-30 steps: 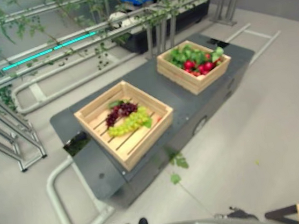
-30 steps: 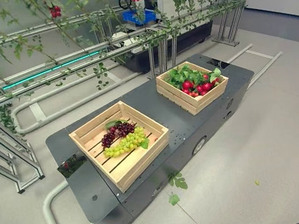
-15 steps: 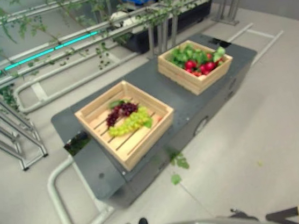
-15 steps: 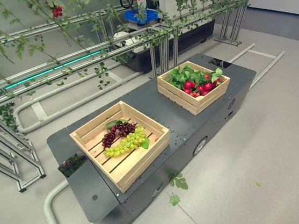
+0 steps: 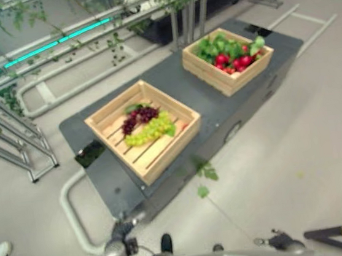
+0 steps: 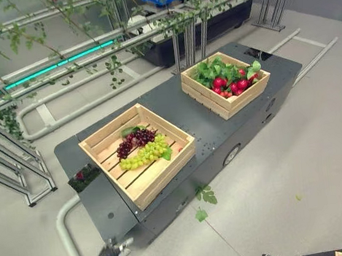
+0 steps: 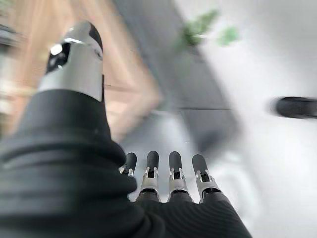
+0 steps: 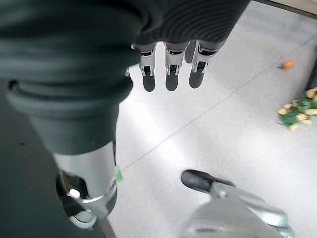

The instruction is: Pick up the fruits from the basket on one side to the basket on the other side

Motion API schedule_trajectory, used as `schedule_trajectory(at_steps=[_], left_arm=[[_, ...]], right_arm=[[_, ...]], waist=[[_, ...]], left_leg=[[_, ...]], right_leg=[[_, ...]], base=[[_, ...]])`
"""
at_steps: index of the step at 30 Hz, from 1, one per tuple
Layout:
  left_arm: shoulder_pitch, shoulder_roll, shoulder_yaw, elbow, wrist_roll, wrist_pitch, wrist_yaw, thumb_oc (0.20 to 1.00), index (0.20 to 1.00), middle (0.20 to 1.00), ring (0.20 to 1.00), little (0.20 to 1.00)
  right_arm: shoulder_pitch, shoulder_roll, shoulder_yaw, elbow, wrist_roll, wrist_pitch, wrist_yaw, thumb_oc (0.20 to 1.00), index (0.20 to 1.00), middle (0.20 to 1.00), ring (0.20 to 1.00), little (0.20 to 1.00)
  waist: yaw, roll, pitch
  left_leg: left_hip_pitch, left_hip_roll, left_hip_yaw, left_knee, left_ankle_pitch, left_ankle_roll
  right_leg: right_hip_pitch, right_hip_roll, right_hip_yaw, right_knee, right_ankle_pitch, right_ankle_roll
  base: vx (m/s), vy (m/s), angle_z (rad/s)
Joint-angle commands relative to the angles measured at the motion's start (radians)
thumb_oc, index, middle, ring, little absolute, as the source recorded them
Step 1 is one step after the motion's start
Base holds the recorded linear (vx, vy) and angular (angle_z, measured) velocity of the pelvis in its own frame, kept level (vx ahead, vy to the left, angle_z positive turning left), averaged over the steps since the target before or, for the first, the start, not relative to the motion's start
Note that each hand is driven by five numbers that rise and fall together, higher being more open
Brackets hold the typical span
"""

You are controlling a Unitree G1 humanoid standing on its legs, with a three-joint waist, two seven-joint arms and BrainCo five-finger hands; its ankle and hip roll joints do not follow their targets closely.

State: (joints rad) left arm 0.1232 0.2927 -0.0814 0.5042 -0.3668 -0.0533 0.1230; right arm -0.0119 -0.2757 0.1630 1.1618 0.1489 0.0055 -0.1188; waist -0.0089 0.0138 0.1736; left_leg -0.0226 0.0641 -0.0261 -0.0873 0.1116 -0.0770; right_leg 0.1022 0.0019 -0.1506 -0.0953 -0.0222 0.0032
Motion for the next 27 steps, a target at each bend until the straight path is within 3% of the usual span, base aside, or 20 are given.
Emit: schedule_trajectory(at_steps=[1, 3, 12, 22, 27], left_arm=[[-0.074, 0.053, 0.068, 0.016, 0.000, -0.026, 0.011, 1.000, 1.000, 1.000, 1.000, 1.000], [-0.053, 0.086, 0.097, -0.103, 0.013, -0.024, 0.006, 1.000, 1.000, 1.000, 1.000, 1.000], [-0.092, 0.181, 0.131, -0.315, 0.059, -0.025, 0.003, 1.000, 1.000, 1.000, 1.000, 1.000], [-0.263, 0.260, 0.091, -0.268, 0.104, -0.012, 0.028, 1.000, 1.000, 1.000, 1.000, 1.000], [-0.438, 0.339, 0.006, -0.183, 0.190, 0.011, 0.040, 1.000, 1.000, 1.000, 1.000, 1.000]], right_arm=[[-0.054, -0.008, -0.013, -0.009, 0.016, -0.006, -0.001, 1.000, 1.000, 1.000, 1.000, 1.000], [-0.060, -0.021, -0.023, -0.019, 0.017, 0.002, 0.012, 1.000, 1.000, 1.000, 1.000, 1.000], [-0.132, -0.015, -0.015, 0.029, 0.040, 0.005, 0.021, 1.000, 1.000, 1.000, 1.000, 1.000], [-0.183, -0.014, 0.018, 0.060, 0.046, 0.009, 0.019, 1.000, 1.000, 1.000, 1.000, 1.000], [-0.208, -0.018, 0.033, 0.059, 0.055, 0.010, 0.012, 1.000, 1.000, 1.000, 1.000, 1.000]], waist=[[0.012, -0.044, 0.035], [0.015, -0.043, 0.041], [0.022, -0.036, 0.067], [0.010, -0.026, 0.100], [-0.009, -0.021, 0.125]], left_leg=[[0.063, -0.027, -0.004, 0.006, -0.102, 0.030], [0.055, -0.028, -0.008, 0.006, -0.101, 0.031], [0.029, -0.030, -0.009, 0.000, -0.096, 0.031], [-0.005, -0.032, -0.003, 0.000, -0.083, 0.028], [-0.046, -0.034, 0.001, 0.000, -0.071, 0.024]], right_leg=[[-0.043, -0.024, -0.020, 0.009, 0.038, 0.079], [-0.050, -0.025, -0.021, 0.008, 0.041, 0.081], [-0.082, -0.024, -0.018, 0.008, 0.049, 0.081], [-0.122, -0.023, -0.010, 0.008, 0.063, 0.080], [-0.165, -0.023, -0.009, 0.008, 0.076, 0.082]], base=[[0.00, -0.016, 0.07], [0.00, 0.000, 0.00], [0.00, 0.000, 0.00], [-0.01, 0.000, 0.00], [-0.04, -0.002, -0.01]])
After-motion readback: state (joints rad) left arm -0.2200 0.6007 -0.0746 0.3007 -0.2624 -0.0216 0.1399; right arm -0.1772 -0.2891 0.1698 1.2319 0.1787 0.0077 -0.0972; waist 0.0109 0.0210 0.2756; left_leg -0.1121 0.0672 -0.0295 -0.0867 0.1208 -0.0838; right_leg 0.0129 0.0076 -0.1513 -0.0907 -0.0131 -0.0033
